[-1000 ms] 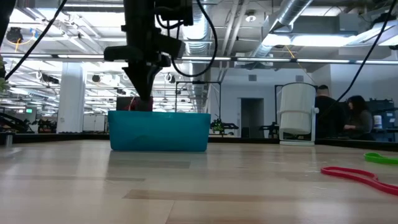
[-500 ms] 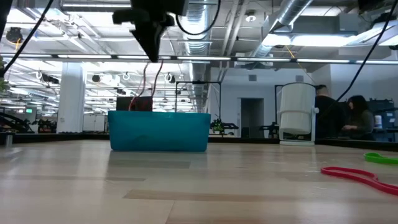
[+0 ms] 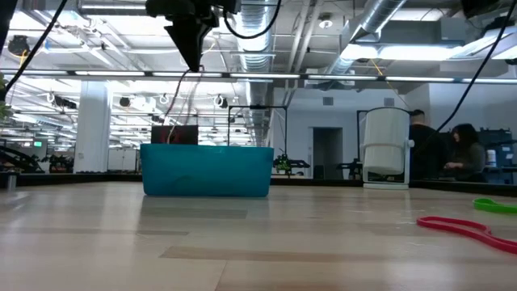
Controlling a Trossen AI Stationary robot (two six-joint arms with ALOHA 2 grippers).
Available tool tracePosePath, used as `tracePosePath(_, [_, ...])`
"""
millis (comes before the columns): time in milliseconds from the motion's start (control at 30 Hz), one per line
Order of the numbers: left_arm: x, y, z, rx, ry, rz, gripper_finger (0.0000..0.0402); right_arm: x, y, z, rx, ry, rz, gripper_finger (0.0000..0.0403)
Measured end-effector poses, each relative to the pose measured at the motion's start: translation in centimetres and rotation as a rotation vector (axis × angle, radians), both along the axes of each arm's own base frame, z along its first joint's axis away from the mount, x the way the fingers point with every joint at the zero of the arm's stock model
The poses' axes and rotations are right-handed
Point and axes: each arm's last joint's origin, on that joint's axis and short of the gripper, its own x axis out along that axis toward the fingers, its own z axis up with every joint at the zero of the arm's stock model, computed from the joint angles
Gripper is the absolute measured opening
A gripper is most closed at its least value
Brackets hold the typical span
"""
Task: Pick and place items into bin
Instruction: Put the red rubber band into the blue bin
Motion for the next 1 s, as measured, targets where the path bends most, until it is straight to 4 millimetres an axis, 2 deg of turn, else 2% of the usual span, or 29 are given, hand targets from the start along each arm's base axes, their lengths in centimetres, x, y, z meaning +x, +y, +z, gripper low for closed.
tracePosePath(233, [0.8, -0.2, -1.5, -0.063, 0.0, 0.009, 0.0, 0.0, 0.0, 0.0, 0.001, 0.001, 0.003, 0.0067])
tracePosePath(567, [-0.4, 0.3, -9.2, -0.12, 0.144, 0.008, 0.0, 0.0, 0.0, 0.0, 0.002, 0.001, 0.004, 0.0067])
tracePosePath(733, [-0.7, 0.7, -12.3, -0.205, 0.113, -0.001, 0.0, 0.0, 0.0, 0.0, 0.001, 0.0, 0.003, 0.0067])
tracePosePath(800, [-0.5, 0.8, -12.8, -0.216, 0.093, -0.016, 0.0, 0.0, 0.0, 0.0, 0.001, 0.0, 0.003, 0.0067])
tracePosePath(1000, [-0.2, 0.8, -12.5, -0.199, 0.078, -0.056, 0.0, 0.0, 0.0, 0.0, 0.001, 0.0, 0.002, 0.0067])
